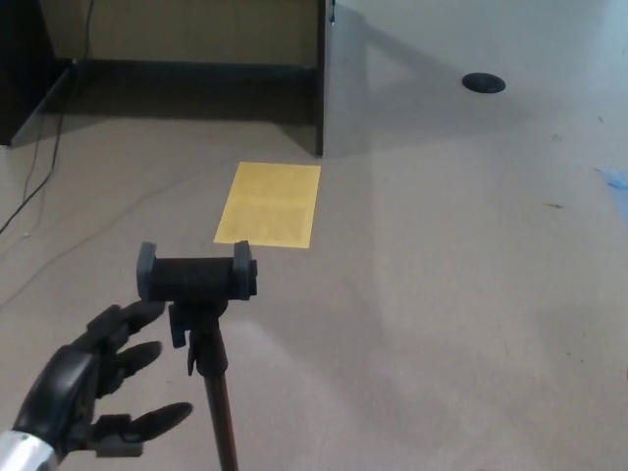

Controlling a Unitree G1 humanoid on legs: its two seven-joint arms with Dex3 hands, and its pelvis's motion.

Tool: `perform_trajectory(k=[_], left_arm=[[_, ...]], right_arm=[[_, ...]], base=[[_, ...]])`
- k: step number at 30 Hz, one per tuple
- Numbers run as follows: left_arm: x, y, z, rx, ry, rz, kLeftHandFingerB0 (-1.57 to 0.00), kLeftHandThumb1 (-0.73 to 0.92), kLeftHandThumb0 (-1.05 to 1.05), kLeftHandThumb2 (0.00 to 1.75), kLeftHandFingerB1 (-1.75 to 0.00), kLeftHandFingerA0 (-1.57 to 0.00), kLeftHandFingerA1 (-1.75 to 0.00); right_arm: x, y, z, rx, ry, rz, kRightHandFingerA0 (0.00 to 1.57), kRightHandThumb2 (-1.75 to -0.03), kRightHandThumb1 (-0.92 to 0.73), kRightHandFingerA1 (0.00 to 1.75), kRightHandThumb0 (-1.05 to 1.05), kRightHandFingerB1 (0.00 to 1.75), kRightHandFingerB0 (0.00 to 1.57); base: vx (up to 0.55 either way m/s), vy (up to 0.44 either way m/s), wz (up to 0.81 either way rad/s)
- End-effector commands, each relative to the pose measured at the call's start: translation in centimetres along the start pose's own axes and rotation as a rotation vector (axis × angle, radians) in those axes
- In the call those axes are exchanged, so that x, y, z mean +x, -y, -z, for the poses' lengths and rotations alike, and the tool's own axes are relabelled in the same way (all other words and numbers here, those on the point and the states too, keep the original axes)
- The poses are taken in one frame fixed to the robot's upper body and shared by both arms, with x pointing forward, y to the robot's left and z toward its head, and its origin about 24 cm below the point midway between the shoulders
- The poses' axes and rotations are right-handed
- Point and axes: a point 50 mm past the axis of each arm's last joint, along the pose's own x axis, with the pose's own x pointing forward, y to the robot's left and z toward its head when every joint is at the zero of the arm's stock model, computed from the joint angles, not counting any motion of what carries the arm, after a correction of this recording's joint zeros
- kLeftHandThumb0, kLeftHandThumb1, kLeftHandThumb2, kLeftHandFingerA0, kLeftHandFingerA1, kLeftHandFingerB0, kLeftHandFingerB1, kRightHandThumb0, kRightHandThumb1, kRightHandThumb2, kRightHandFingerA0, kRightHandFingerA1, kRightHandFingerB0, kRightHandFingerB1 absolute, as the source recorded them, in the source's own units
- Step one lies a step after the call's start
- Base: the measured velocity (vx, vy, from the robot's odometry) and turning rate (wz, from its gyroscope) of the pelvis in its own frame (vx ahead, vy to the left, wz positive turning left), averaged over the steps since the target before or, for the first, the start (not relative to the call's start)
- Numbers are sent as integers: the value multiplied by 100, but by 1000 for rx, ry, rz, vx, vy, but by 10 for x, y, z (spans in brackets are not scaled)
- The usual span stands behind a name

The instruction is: There is a tripod standing in front of the robot and the robot extends its left arm to grab it. It lifts the tripod and passes it to a person.

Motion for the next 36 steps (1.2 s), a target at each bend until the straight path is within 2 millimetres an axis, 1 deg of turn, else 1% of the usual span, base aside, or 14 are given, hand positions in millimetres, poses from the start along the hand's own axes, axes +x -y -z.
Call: perform_trajectory(k=[1, 6, 7, 10, 11, 19, 20, 24, 25, 28, 29, 34, 35, 36], left_arm=[[0, 10, -1, 27, -44, 39, -19, 38, -41, 51, -27, -25, -36], [-2, 18, -2, 26, -43, 95, -17, 41, -37, 53, -27, -22, -35], [0, 21, -2, 19, -44, 107, -2, 26, -23, 82, -47, -5, -49], [2, 24, -5, 15, -37, 117, -2, 26, -23, 82, -47, -5, -50], [3, 26, -6, 26, -42, 119, -17, 41, -38, 53, -27, -22, -35], [11, 39, -9, 14, -1, 172, -13, 38, -46, 61, -32, -21, -41], [12, 42, -9, 16, -9, 172, -6, 26, -25, 84, -49, -8, -51], [18, 47, -6, 39, -43, 162, -7, 28, -24, 84, -50, -9, -51], [20, 49, -4, 46, -51, 161, -13, 38, -49, 63, -33, -24, -41], [26, 53, 0, 45, -74, 157, -14, 38, -48, 62, -33, -25, -41], [29, 55, 2, 33, -90, 157, -6, 27, -24, 84, -49, -9, -51], [41, 60, 3, 8, -132, 145, -7, 28, -23, 84, -49, -10, -51], [43, 61, 3, 8, -129, 147, -14, 40, -45, 61, -32, -25, -41], [45, 62, 3, 14, -130, 144, -13, 40, -48, 63, -33, -30, -44]], right_arm=[[-1, 7, 0, -32, 21, 23, 68, -78, -54, 55, -45, 46, 41], [0, 7, 0, -8, 8, 21, 66, -77, -54, 54, -44, 45, 40], [0, 8, 0, -12, 12, 21, 67, -77, -54, 54, -44, 45, 40], [1, 8, -2, -22, 18, 23, 68, -77, -54, 55, -44, 45, 40], [1, 8, -2, -24, 20, 24, 68, -77, -54, 55, -45, 45, 40], [2, 8, -4, -21, 29, 25, 68, -78, -54, 55, -45, 45, 40], [2, 8, -4, -9, 31, 26, 68, -77, -54, 55, -45, 45, 40], [3, 6, -5, -5, 28, 19, 68, -77, -54, 55, -45, 45, 40], [2, 7, -5, -9, 32, 18, 69, -77, -54, 55, -44, 45, 40], [2, 6, -5, -11, 36, 19, 68, -77, -54, 55, -45, 45, 40], [2, 6, -5, -9, 37, 16, 68, -77, -54, 55, -45, 45, 40], [4, 6, -8, -1, 43, 14, 68, -77, -53, 55, -45, 45, 40], [4, 5, -9, -5, 50, 15, 68, -77, -53, 55, -45, 46, 41], [4, 5, -9, -6, 54, 14, 67, -78, -53, 55, -45, 46, 41]], base=[[0, 0, 0], [0, 0, 0], [0, 0, 0], [0, 0, 0], [0, 0, 0], [0, 0, 0], [0, 0, 0], [0, 0, 0], [0, 0, 0], [0, 0, 0], [0, 0, 0], [0, 0, 0], [0, 0, 0], [0, 0, 0]])
